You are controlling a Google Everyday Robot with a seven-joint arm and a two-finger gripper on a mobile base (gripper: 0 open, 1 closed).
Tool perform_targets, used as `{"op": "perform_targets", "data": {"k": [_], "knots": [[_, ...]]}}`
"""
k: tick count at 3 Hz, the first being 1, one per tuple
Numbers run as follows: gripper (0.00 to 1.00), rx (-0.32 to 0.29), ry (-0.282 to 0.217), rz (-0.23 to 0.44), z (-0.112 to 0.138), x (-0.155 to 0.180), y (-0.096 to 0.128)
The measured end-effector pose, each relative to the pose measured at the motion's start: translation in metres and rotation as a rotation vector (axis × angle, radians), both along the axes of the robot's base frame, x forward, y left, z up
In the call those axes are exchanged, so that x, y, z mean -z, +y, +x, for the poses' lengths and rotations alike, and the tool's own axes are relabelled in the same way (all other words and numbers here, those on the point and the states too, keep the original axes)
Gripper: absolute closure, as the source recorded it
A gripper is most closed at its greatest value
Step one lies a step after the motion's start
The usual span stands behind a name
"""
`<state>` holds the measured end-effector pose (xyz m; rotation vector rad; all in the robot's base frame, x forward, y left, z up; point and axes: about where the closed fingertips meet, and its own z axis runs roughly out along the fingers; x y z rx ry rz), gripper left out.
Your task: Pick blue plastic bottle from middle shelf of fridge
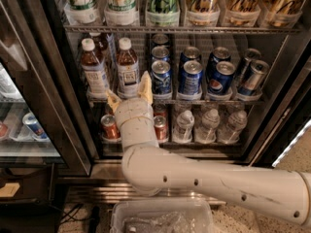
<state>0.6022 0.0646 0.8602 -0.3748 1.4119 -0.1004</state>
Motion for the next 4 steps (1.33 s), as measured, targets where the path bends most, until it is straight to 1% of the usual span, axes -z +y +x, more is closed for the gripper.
{"op": "perform_targets", "data": {"k": [1, 2, 3, 4], "knots": [[0.25, 0.003, 0.0, 0.014, 0.006, 0.001, 0.0], [0.33, -0.01, 0.006, 0.034, 0.011, 0.001, 0.003], [0.3, -0.032, 0.033, 0.078, 0.02, 0.004, 0.008], [0.29, -0.03, 0.035, 0.08, 0.022, 0.005, 0.008]]}}
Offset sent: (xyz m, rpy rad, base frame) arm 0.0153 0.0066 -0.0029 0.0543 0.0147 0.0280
